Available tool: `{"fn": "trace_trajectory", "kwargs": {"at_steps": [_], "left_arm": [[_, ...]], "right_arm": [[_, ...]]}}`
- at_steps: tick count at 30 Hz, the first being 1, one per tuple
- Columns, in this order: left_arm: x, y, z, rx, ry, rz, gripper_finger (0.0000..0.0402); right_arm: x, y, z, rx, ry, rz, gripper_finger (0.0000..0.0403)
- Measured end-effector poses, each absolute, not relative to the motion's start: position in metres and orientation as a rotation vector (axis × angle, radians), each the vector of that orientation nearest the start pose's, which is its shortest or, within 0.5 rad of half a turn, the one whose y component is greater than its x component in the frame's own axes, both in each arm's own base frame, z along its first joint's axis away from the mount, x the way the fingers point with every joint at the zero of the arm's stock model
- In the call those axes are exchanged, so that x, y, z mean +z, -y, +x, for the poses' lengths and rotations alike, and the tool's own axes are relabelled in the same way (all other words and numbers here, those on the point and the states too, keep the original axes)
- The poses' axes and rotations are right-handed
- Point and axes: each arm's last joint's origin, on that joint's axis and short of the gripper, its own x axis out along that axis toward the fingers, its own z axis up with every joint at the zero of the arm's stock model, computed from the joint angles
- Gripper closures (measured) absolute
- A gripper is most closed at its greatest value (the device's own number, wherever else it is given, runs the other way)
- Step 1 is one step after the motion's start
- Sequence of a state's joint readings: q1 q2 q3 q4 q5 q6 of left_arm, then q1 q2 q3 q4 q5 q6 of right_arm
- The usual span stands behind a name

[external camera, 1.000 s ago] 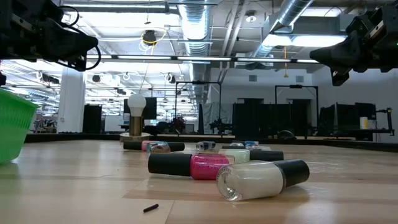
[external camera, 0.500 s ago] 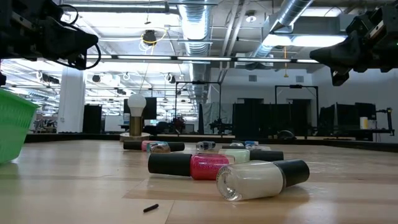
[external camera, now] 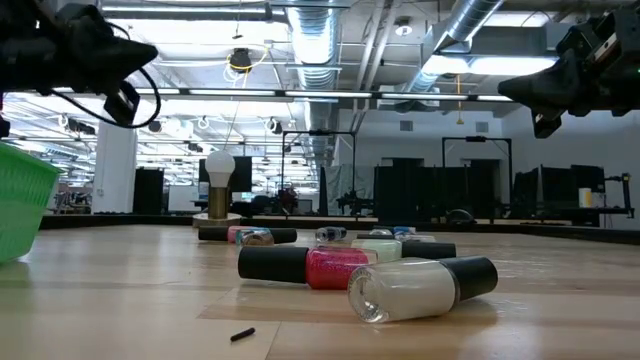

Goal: Pick & Place Nail Polish
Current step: Put the black pink nail polish bottle into the green basket

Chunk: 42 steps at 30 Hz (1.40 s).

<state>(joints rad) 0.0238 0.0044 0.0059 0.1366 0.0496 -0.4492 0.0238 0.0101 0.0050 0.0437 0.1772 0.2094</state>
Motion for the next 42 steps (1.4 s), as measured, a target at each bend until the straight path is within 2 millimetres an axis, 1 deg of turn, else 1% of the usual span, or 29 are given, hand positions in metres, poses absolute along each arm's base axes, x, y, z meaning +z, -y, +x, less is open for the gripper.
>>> {"fn": "trace_trajectory", "kwargs": {"at_steps": [2,4,7,9,12,15,19,24,28,29,31,35,38,40,42], "left_arm": [[0.184,-0.001,0.096,-0.056,0.192,-0.473,0.0400],[0.195,-0.003,0.094,-0.044,0.313,-0.516,0.0400],[0.213,-0.005,0.089,-0.038,0.507,-0.632,0.0400],[0.229,-0.005,0.087,-0.055,0.555,-0.669,0.0400],[0.257,-0.004,0.090,-0.088,0.556,-0.684,0.0401],[0.289,-0.004,0.101,-0.119,0.529,-0.677,0.0401],[0.338,-0.003,0.120,-0.165,0.527,-0.641,0.0395],[0.393,-0.002,0.143,-0.189,0.562,-0.496,0.0382],[0.427,0.001,0.163,-0.268,0.564,-0.316,0.0381],[0.432,0.002,0.169,-0.283,0.541,-0.287,0.0384],[0.440,0.002,0.185,-0.283,0.433,-0.265,0.0393],[0.443,0.001,0.211,-0.193,0.061,-0.244,0.0399],[0.437,-0.002,0.223,-0.067,-0.205,-0.242,0.0400],[0.427,-0.004,0.228,0.007,-0.353,-0.240,0.0400],[0.413,-0.005,0.230,0.061,-0.492,-0.234,0.0400]], "right_arm": [[0.169,0.003,0.098,-0.153,0.055,0.206,0.0403],[0.169,0.003,0.098,-0.153,0.055,0.206,0.0403],[0.169,0.003,0.098,-0.153,0.055,0.206,0.0403],[0.169,0.003,0.098,-0.153,0.055,0.206,0.0403],[0.169,0.003,0.098,-0.153,0.055,0.206,0.0403],[0.169,0.003,0.098,-0.154,0.055,0.206,0.0403],[0.169,0.003,0.098,-0.154,0.055,0.206,0.0403],[0.169,0.003,0.098,-0.154,0.055,0.206,0.0403],[0.169,0.003,0.098,-0.154,0.055,0.206,0.0403],[0.169,0.003,0.098,-0.154,0.055,0.206,0.0403],[0.169,0.003,0.098,-0.154,0.055,0.206,0.0403],[0.169,0.003,0.098,-0.155,0.055,0.206,0.0403],[0.169,0.003,0.098,-0.155,0.055,0.206,0.0403],[0.169,0.003,0.098,-0.155,0.055,0.206,0.0403],[0.169,0.003,0.098,-0.155,0.055,0.206,0.0403]]}}
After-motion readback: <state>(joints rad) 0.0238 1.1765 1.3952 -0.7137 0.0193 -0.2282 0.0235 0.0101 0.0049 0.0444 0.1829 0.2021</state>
